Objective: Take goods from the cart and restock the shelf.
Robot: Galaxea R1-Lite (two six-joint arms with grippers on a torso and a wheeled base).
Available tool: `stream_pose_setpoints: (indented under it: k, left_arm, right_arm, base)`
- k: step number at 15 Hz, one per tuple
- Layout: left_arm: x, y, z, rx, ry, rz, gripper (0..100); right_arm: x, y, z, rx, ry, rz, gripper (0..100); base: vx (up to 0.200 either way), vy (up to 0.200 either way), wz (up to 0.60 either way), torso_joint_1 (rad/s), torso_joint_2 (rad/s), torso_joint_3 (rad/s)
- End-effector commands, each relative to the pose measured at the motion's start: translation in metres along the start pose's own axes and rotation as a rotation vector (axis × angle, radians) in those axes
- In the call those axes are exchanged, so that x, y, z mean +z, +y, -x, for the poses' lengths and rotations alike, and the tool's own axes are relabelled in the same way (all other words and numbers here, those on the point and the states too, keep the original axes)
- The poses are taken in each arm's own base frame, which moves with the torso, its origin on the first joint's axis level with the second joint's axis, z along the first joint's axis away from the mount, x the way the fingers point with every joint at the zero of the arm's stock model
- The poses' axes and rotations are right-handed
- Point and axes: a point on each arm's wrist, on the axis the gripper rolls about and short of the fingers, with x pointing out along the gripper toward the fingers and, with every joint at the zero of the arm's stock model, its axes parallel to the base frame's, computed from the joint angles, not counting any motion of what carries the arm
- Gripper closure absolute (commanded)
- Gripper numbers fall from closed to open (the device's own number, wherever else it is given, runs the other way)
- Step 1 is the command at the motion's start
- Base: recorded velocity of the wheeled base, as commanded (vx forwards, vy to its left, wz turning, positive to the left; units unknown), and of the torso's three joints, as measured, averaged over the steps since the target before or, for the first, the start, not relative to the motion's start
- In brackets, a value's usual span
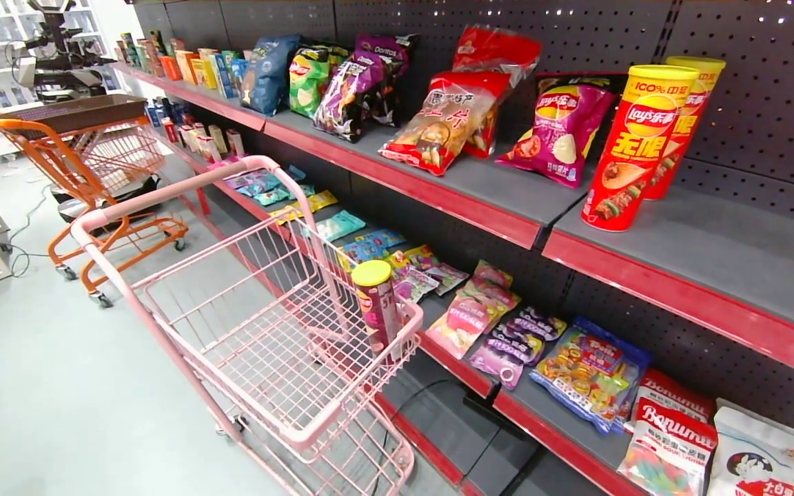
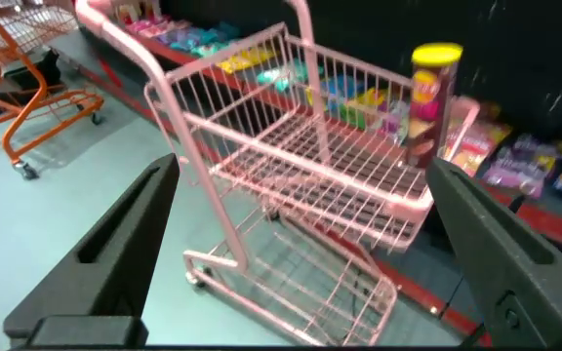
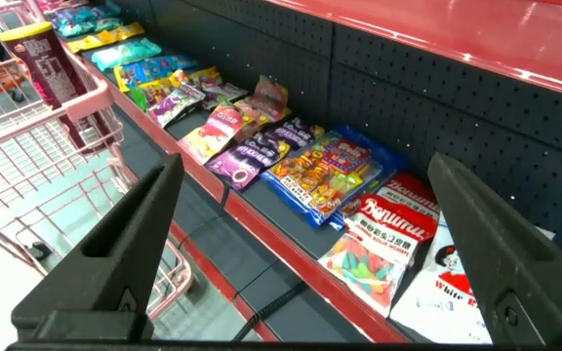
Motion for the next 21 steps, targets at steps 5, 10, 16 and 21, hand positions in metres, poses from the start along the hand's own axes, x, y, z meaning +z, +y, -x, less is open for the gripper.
stream_pose_setpoints:
  k: [5,10,16,21]
  left_arm:
    - [0.155,0.005,-0.153,-0.02,0.203,0.18,0]
    - [0.063,0.013,-0.299,-0.296,0.366,0.039,0]
    - [-0.006,-0.009,-0.386,-0.555,0.379,-0.031,0]
    - [-0.034,-0.082,-0.422,-0.738,0.343,-0.048,0]
  right_arm:
    - [0.0,0.0,0.0,0.0,0.0,0.002,0]
    - [0.0,0.0,0.0,0.0,0.0,0.0,0]
    - [0.0,0.0,0.0,0.0,0.0,0.003,0]
    - [0.0,0.0,0.0,0.002,-0.001,0.003,0]
  base:
    - [0.0,0.0,0.0,0.0,0.0,0.0]
    - [0.0,0.0,0.0,0.0,0.0,0.0]
    - [0.0,0.0,0.0,0.0,0.0,0.0]
    - [0.0,0.0,0.0,0.0,0.0,0.0]
